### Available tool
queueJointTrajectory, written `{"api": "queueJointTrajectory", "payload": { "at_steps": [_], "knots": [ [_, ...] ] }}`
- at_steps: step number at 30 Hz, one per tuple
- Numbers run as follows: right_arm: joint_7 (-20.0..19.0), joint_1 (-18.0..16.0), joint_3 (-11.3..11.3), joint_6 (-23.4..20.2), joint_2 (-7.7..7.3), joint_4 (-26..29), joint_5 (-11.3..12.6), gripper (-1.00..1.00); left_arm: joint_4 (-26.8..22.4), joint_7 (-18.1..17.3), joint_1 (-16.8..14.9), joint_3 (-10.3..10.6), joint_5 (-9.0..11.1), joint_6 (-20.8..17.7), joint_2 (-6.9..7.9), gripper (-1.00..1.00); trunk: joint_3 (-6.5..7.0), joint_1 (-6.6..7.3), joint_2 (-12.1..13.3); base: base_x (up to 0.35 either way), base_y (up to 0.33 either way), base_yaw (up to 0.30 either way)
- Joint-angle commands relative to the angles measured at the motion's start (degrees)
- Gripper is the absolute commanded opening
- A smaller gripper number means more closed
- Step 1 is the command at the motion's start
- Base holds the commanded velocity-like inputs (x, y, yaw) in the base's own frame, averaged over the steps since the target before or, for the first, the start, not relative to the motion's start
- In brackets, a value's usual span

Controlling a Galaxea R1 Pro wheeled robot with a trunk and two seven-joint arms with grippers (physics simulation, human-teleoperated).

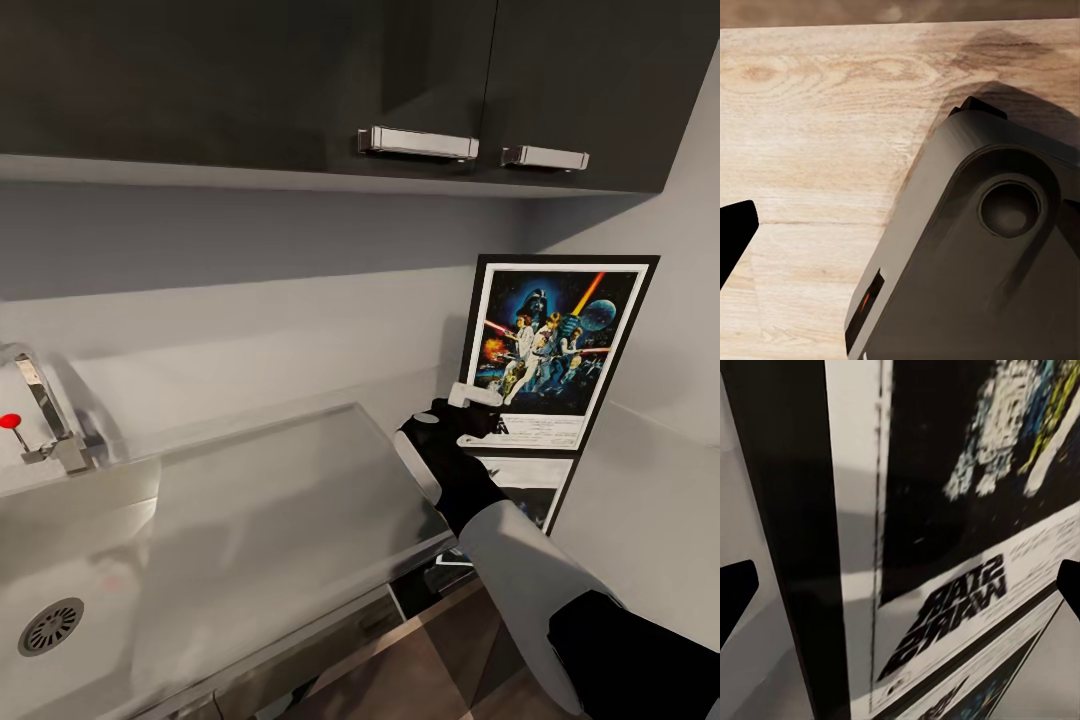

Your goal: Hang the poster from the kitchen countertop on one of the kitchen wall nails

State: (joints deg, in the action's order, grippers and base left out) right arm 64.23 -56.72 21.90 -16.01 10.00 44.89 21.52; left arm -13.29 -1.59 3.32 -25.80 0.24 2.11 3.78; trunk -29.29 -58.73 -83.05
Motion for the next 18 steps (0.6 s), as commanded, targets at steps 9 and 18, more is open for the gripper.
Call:
{"api": "queueJointTrajectory", "payload": {
  "at_steps": [9,18],
  "knots": [
    [0.32,-0.06,0.15,-0.6,0.0,-0.08,0.19,1.0,-0.07,-0.17,0.02,-0.21,0.02,0.08,-0.04,1.0,-0.05,0.0,-0.03,0.0,0.0,0.0],
    [0.29,-0.06,0.16,1.64,0.0,-2.17,0.19,1.0,-0.07,-0.17,0.02,-0.21,0.02,0.08,-0.06,1.0,-0.05,0.0,-0.03,0.0,0.0,0.0]
  ]
}}
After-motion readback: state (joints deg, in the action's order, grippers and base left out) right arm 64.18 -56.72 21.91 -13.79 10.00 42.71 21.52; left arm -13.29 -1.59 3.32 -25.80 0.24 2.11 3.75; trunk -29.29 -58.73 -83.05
